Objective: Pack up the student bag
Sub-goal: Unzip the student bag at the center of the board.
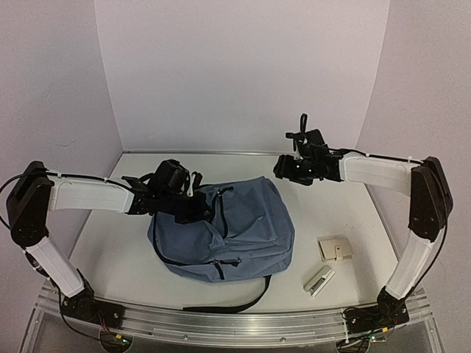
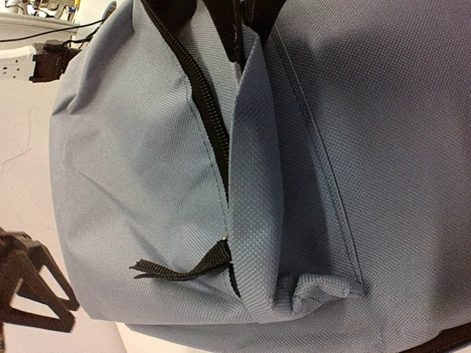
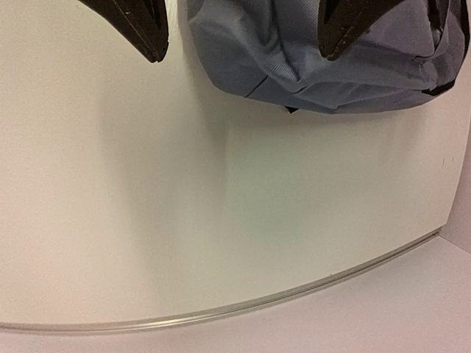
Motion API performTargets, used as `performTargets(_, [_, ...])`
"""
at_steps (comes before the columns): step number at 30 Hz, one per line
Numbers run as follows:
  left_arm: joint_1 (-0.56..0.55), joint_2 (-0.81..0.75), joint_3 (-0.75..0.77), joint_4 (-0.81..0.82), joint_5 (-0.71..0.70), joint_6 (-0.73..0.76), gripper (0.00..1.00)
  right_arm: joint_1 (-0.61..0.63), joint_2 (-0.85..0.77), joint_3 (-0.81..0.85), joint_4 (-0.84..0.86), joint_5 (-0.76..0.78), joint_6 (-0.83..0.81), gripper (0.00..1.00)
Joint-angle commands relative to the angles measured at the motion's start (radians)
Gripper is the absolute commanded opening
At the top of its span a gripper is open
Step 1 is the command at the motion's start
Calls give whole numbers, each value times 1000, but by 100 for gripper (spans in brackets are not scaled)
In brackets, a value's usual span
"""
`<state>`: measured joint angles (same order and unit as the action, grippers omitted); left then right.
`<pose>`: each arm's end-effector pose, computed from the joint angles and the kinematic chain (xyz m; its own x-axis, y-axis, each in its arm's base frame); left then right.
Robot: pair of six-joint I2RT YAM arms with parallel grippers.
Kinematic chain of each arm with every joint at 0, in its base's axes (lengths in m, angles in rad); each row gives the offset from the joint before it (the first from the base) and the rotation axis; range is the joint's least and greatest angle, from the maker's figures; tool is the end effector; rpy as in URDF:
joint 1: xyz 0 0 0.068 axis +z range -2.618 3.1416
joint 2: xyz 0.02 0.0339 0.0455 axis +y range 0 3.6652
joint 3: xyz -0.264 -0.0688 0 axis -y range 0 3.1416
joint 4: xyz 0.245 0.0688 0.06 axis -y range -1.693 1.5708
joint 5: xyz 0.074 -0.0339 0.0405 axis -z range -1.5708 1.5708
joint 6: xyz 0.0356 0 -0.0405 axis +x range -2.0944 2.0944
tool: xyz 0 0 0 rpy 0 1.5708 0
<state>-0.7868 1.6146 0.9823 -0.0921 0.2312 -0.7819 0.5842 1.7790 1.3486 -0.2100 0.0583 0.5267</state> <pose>0.2386 -0.2508 0.2088 -0.9031 -0.0657 -0.4244 0.2453 0.7321 -0.6354 0.3432 0.2244 0.2587 -0.6881 0.1467 -0.7107 -0.1917 0.9078 0.3730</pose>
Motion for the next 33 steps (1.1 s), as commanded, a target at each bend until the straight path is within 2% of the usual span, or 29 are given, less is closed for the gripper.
performTargets(1, [7,13,-52,13,-50,-56,0,189,-100,47,-139,228,-4,72])
performTargets(5, [15,-8,-91,50,-40,-62,0,338,-109,58,-193,275,33,75])
performTargets(12, [22,6,-116,133,15,-81,0,529,21,167,-335,367,102,76])
performTargets(16, [23,6,-123,154,18,-92,0,563,90,205,-344,310,149,75])
performTargets(20, [23,2,-135,160,17,-93,0,597,172,268,-363,323,160,74])
performTargets(29, [23,-35,-184,182,5,-98,0,601,242,309,-524,543,272,69])
performTargets(33, [23,-45,-190,182,2,-96,0,602,277,340,-614,640,308,63])
